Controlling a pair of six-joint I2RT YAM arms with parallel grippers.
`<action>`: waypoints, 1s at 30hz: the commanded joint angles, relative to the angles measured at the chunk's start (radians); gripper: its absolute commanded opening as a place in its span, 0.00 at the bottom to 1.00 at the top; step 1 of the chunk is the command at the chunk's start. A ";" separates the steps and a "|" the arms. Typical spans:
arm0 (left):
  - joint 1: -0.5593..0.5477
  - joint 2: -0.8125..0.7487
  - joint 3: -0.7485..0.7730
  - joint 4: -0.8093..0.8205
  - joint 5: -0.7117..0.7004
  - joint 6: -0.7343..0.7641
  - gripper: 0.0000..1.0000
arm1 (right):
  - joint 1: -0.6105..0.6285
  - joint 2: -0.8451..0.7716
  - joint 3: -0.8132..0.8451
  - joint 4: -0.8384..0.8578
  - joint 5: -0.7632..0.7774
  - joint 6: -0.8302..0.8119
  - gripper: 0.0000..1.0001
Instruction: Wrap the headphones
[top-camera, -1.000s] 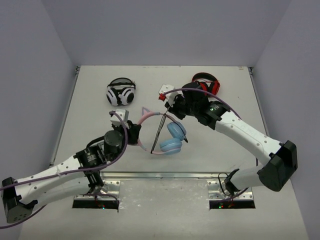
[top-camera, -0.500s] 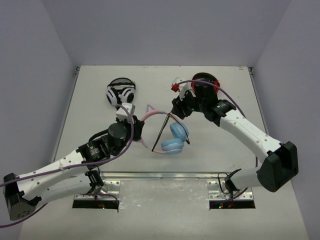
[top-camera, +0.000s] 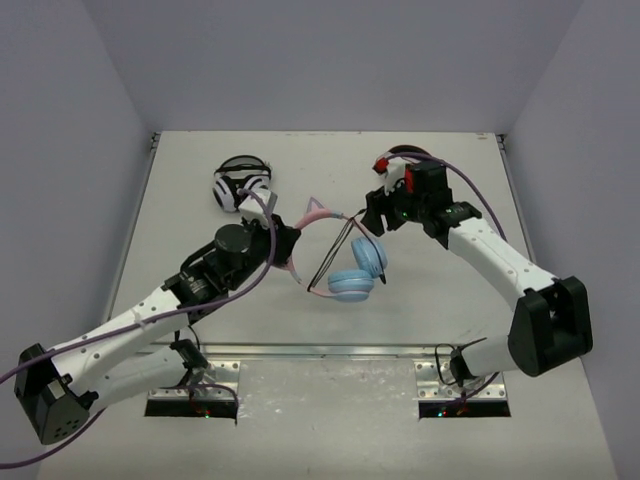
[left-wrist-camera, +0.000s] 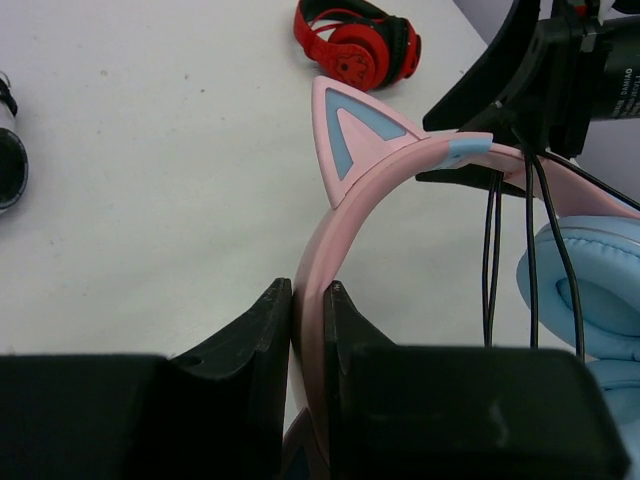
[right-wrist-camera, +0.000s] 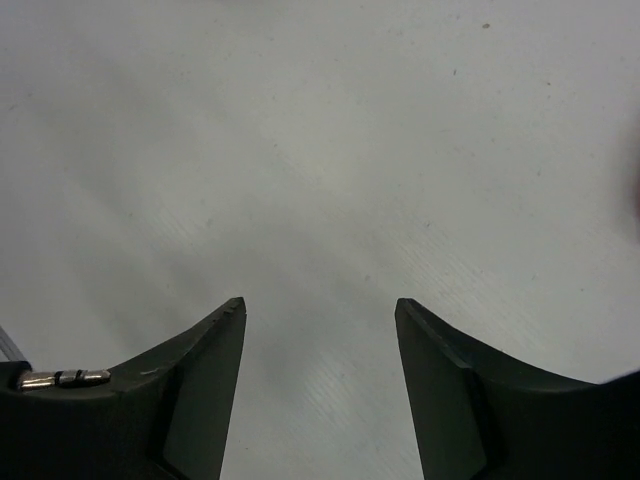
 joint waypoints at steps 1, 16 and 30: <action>0.024 0.024 0.070 0.140 0.067 -0.029 0.00 | -0.028 0.029 -0.032 0.061 -0.030 0.072 0.63; 0.315 0.285 0.205 0.160 0.576 0.142 0.00 | -0.399 -0.055 -0.119 -0.187 0.304 0.531 0.99; 0.413 0.745 0.403 -0.084 1.187 0.526 0.01 | -0.399 -0.479 -0.134 -0.296 0.108 0.425 0.99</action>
